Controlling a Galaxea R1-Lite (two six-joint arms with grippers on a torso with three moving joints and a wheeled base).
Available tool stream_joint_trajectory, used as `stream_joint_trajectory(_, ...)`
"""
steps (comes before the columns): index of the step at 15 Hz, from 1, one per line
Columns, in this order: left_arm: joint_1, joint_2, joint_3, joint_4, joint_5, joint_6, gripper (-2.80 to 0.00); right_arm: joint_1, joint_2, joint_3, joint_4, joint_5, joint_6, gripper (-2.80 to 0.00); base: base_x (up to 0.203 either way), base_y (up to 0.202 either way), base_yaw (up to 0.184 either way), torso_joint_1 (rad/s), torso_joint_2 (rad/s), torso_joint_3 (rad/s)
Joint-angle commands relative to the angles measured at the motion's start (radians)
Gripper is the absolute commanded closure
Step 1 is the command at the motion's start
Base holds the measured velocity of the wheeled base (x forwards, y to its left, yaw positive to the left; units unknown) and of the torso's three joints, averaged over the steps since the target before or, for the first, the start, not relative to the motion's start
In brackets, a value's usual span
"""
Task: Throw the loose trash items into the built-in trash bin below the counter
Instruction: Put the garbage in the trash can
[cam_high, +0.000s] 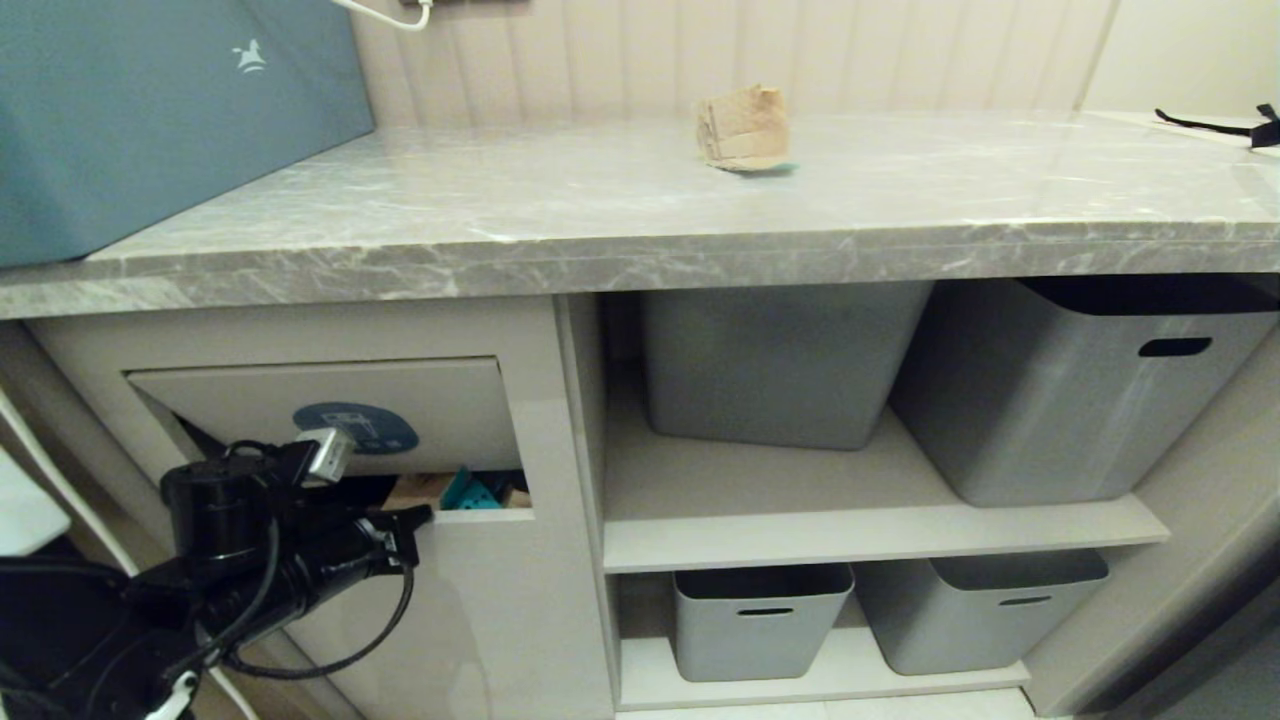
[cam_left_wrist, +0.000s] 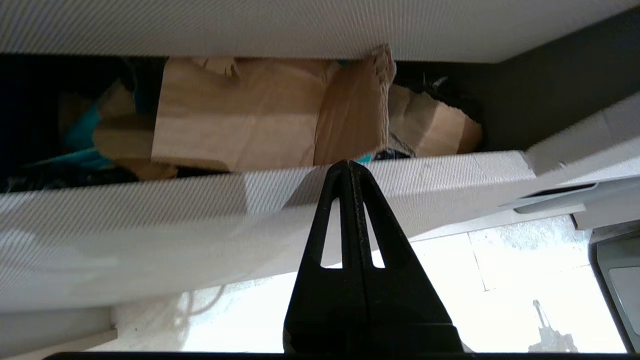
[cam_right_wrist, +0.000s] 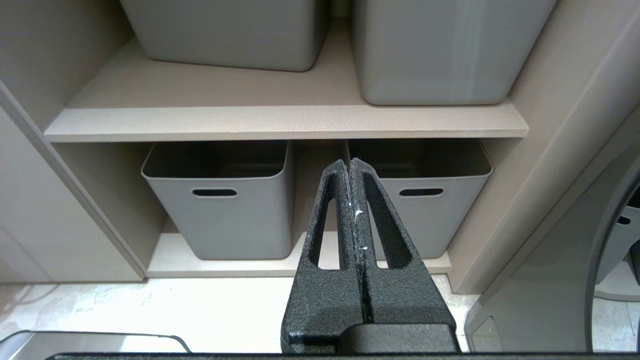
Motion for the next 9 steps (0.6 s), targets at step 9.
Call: stream_joint_trajectory(9,0.003,0.116,-0.130,-0.007,0.001,-0.003,0.00,0.000,-0.002,-0.001,0.001,0.000,-0.001,0.00,0.000,0.000,0.000,0.000,0.00,0.000)
